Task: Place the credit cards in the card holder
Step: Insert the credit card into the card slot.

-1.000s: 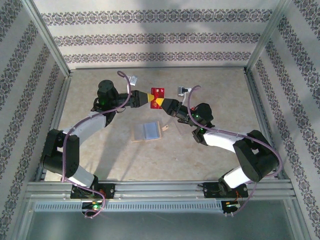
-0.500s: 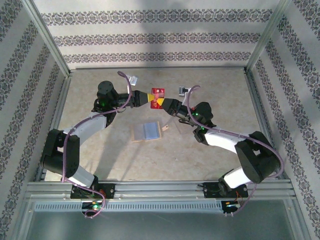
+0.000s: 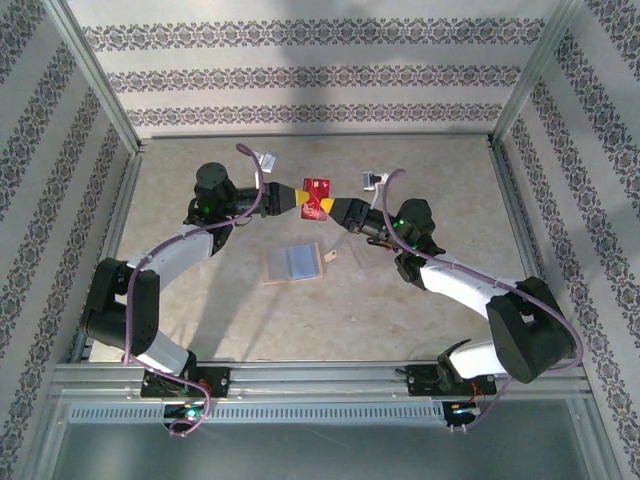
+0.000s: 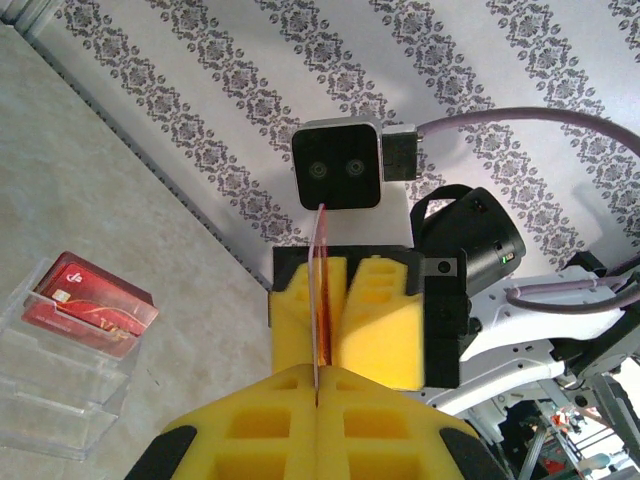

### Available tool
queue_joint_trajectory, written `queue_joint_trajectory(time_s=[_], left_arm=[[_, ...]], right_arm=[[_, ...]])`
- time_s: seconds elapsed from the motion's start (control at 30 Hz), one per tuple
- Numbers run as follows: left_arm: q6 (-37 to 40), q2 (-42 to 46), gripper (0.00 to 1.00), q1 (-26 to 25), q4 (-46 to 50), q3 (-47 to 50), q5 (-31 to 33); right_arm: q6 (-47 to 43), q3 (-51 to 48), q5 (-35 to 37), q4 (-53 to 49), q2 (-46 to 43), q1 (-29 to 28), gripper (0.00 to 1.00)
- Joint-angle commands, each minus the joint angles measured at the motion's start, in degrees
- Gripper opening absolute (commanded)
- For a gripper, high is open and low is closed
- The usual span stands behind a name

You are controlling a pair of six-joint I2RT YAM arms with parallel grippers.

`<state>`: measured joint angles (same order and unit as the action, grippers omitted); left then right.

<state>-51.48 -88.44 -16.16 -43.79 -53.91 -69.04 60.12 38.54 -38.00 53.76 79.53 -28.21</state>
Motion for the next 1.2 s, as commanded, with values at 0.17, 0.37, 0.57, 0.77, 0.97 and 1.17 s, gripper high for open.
queue_joint_trajectory(time_s=[0.17,0.37,0.57,0.77,0.97,1.17], left_arm=[[4.65,1.54,0.48,-0.02,2.54,0.73,-0.57],[8.76,4.78,0.51,7.20,16.57,-1.75,-2.48],[40.99,7.70,0.41,9.95,69.07,-10.51,6.60],[54.31,8.93,0.14,10.06,76.85,-6.37,23.42],[57.69,3.83,0.00,10.03,73.92,-3.07,30.03],[58.09,0.55,0.00,9.87,70.72,-1.61,32.05]], right_arm=[[-2.08,0.16,-1.30,-0.96,-1.82,1.71,0.00],[-3.07,-1.12,-2.61,-7.69,-2.33,3.44,0.00],[-4.41,-0.91,-4.36,-15.85,0.78,2.80,0.00],[-5.31,0.71,-2.99,-21.15,5.35,-0.39,0.00],[-6.77,5.29,-2.28,-29.42,12.10,-3.31,0.00],[-5.89,6.88,-1.91,-28.71,17.95,-5.30,0.00]])
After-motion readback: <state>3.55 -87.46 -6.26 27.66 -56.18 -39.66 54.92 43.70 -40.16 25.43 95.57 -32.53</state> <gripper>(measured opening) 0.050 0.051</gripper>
